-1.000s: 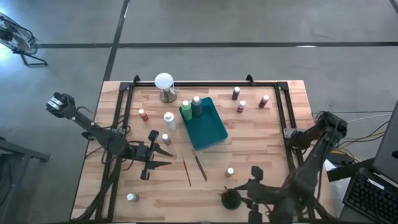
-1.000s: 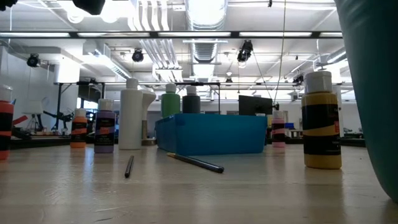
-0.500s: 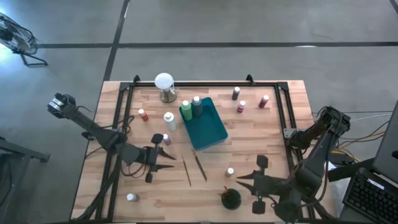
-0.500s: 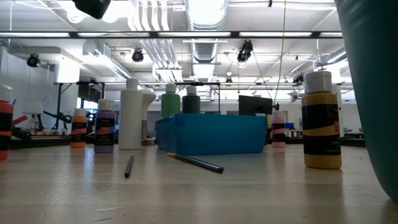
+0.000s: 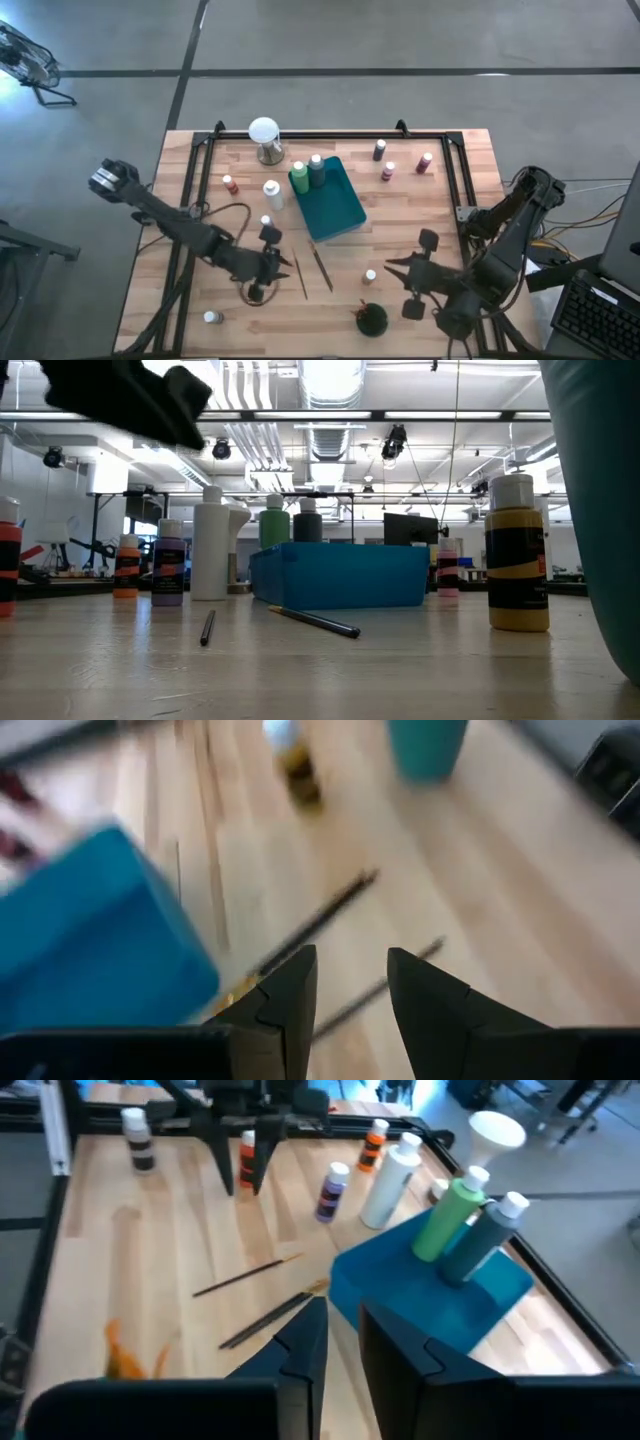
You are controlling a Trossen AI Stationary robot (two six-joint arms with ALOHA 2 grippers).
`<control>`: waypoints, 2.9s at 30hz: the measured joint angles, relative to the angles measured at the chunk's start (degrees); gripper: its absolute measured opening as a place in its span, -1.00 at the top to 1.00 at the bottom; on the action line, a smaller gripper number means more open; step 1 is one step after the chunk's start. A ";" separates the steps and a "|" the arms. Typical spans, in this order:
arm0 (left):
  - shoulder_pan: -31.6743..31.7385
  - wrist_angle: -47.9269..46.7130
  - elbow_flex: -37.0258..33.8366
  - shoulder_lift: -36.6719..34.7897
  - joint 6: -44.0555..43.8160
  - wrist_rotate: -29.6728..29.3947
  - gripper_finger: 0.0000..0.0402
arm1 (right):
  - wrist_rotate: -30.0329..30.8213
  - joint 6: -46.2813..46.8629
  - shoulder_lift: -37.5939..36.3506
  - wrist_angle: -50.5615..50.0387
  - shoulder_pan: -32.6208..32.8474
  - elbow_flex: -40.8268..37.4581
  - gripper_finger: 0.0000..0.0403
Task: Pick & Place Paint Supplies
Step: Adjust the gold paintbrush
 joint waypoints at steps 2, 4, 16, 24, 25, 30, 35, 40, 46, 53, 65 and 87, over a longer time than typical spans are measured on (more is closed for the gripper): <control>2.44 -5.45 2.48 2.29 -2.69 1.31 0.35 | -0.10 0.04 0.00 -0.87 -0.99 0.00 0.66; 4.93 -10.64 4.68 4.27 -4.26 3.41 0.35 | -0.18 -0.02 0.02 -1.02 -1.97 0.00 0.61; 10.80 -30.05 14.98 14.36 16.18 9.91 0.35 | -2.36 -3.10 0.04 -1.03 -3.41 -0.02 0.38; 14.13 -30.24 20.78 21.53 28.17 10.66 0.35 | -2.62 -2.78 0.09 -2.55 -3.41 -0.11 0.29; 14.24 -30.52 22.28 22.52 28.86 11.28 0.35 | -2.62 -2.77 0.09 -2.52 -3.39 -0.11 0.28; 14.27 -35.34 29.77 28.10 34.47 11.67 0.35 | -2.62 -2.95 0.09 -2.89 -3.39 -0.11 0.25; 14.32 -36.79 36.71 33.60 40.35 11.14 0.35 | -2.73 -2.94 0.10 -4.02 -3.42 -0.13 0.22; 14.64 -39.19 44.16 39.70 43.81 11.03 0.35 | -3.19 -3.02 0.11 -4.04 -3.74 -0.13 0.20; 14.64 -38.69 49.33 45.30 46.41 6.60 0.35 | -3.31 -3.06 0.11 -5.04 -3.71 -0.13 0.25; 14.90 -39.02 49.82 48.24 48.19 2.10 0.35 | -3.62 -2.89 0.11 -5.29 -3.74 -0.89 0.36; 14.73 -41.13 48.83 48.81 43.99 2.49 0.35 | -3.65 -2.09 0.11 -5.24 -3.78 -2.61 0.34; 10.47 -44.56 48.49 48.74 35.57 4.09 0.35 | -3.56 -2.23 0.09 -5.21 -3.71 -2.62 0.17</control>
